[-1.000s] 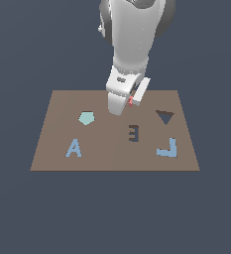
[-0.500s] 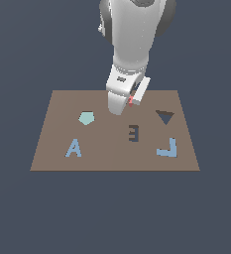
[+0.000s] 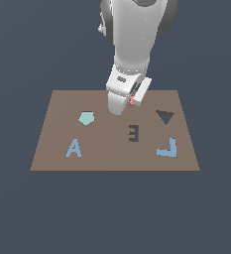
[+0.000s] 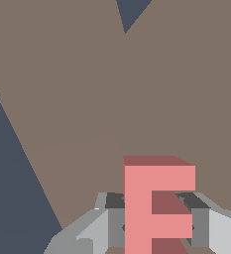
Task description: Insert a designated object into the corresponding slot on a board.
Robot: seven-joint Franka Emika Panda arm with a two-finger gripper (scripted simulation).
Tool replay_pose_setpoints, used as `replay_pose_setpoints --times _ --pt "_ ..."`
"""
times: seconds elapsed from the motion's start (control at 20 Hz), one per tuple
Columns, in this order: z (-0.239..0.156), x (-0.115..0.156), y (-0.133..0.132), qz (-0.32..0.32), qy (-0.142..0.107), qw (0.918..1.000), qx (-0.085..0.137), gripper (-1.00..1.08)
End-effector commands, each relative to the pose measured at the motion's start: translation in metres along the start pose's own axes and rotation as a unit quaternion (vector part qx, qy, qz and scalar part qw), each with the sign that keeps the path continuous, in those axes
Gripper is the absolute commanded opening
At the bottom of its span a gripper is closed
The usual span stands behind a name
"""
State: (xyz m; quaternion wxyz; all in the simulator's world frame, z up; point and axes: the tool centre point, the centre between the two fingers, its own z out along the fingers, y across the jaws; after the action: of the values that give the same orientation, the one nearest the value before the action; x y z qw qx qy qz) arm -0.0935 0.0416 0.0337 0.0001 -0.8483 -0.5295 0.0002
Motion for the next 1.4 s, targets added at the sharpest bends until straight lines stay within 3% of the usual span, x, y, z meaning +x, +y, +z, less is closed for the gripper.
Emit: replay_pose_setpoints --times 0.0,0.45,0.75,1.0,1.35 --pt "0.000 0.003 0.001 0.012 0.000 0.9999 0.000 -1.00" --pt "-0.001 0.020 0.008 0.096 0.000 0.9954 0.000 -1.00" --pt "-0.002 0.038 0.019 0.185 0.000 0.9828 0.000 -1.00" --pt "-0.003 0.053 0.035 0.280 0.000 0.9600 0.000 -1.00" --pt "-0.005 0.069 0.061 0.405 0.000 0.9144 0.000 -1.00"
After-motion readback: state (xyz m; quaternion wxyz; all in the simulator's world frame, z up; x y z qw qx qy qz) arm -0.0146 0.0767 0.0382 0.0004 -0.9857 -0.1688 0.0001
